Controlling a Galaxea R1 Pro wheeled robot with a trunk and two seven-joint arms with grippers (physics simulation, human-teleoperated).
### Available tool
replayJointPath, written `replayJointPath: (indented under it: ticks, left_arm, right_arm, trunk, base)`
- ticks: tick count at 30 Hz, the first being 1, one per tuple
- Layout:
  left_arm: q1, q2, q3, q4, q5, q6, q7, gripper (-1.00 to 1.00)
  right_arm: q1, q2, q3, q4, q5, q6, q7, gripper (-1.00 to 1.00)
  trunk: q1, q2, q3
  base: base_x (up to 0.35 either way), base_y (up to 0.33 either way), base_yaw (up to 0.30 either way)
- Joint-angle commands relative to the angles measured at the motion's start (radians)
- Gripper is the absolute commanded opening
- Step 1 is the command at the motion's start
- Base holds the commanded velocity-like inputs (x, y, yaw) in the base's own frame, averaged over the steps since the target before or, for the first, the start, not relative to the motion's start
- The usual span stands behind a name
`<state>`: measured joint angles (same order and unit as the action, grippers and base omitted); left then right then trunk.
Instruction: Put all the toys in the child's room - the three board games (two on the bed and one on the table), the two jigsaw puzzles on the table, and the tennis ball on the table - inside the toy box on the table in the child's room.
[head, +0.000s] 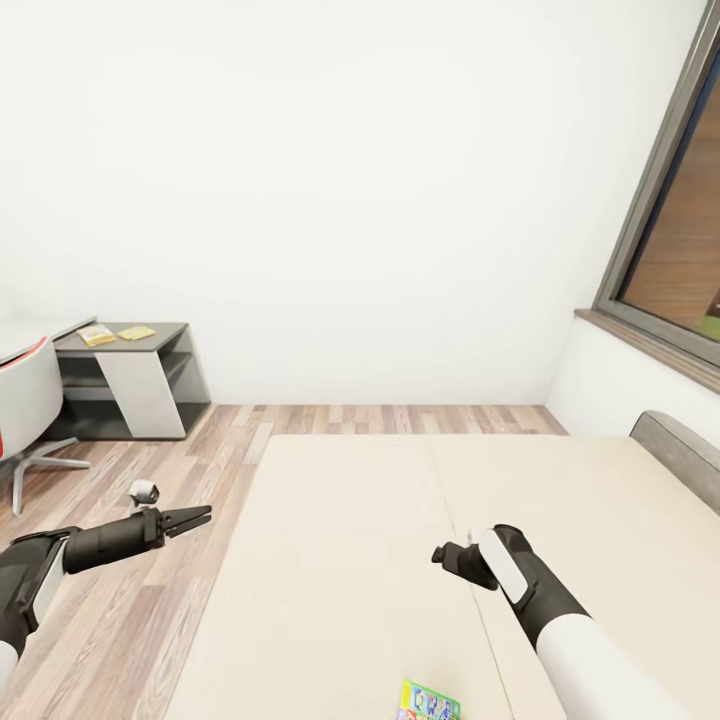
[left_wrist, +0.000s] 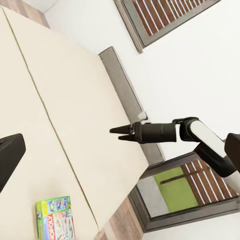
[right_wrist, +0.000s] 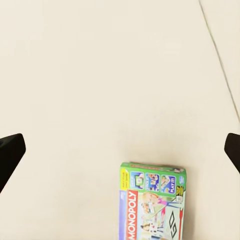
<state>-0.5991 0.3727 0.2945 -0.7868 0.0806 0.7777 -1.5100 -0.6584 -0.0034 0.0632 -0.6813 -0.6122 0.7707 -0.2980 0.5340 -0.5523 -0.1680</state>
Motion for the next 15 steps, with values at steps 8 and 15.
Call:
replayJointPath:
  ticks: [8,15]
  left_arm:
    - [-0.001,0.005,0.003,-0.001,0.003,0.012,-0.009,1.00]
    - [-0.001,0.001,-0.002,-0.002,0.000,0.012,-0.003,1.00]
  right_arm:
    - [-0.001,0.001,0.003,0.000,-0.008,0.008,-0.009,1.00]
    - [-0.001,-0.009,0.003,0.000,-0.007,0.012,-0.008,1.00]
  trunk:
    - [0.000,-0.002,-0.015]
    - [0.000,-0.002,-0.027]
  base:
    - [0.000,0.000,0.000]
    - [0.000,0.000,0.000]
